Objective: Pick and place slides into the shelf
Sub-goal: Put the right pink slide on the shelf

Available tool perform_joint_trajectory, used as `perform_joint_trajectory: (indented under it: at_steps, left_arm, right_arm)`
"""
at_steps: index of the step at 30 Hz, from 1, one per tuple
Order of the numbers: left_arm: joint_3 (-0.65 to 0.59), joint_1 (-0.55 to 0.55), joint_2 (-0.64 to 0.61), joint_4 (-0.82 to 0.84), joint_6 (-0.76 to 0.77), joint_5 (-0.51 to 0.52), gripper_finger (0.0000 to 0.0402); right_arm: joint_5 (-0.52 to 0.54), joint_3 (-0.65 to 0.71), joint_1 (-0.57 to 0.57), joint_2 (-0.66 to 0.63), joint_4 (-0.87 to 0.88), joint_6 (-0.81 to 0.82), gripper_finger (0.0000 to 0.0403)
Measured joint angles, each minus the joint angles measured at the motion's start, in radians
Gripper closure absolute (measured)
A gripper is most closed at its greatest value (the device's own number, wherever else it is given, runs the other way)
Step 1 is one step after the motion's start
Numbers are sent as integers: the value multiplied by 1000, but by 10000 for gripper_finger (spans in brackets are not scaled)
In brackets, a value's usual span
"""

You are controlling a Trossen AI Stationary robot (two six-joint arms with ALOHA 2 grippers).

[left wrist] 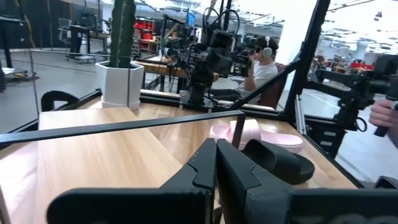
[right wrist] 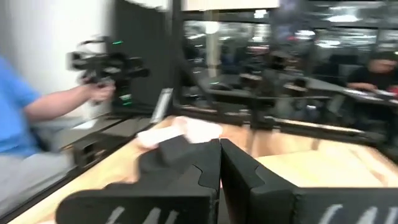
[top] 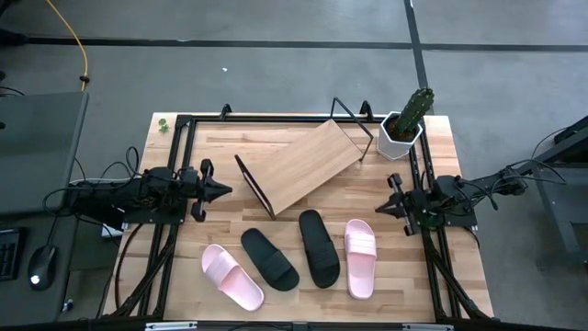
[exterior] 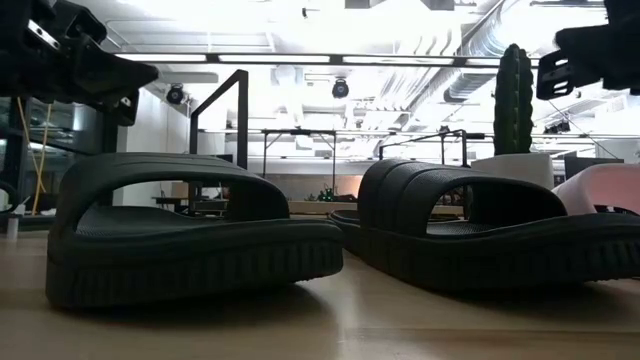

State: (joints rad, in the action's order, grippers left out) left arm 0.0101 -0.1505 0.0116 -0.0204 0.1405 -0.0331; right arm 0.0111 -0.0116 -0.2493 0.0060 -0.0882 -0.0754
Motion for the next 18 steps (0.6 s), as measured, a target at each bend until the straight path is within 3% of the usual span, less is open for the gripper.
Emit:
perform_joint_trajectory:
  at_steps: [5,18]
  left_arm:
    - [0,0,0,1,71,-4,401]
    - [0,0,0,2,44,21,401]
  right_arm:
    - [153,0,0,0,1,88,403]
    - [243,0,0,0,1,133,403]
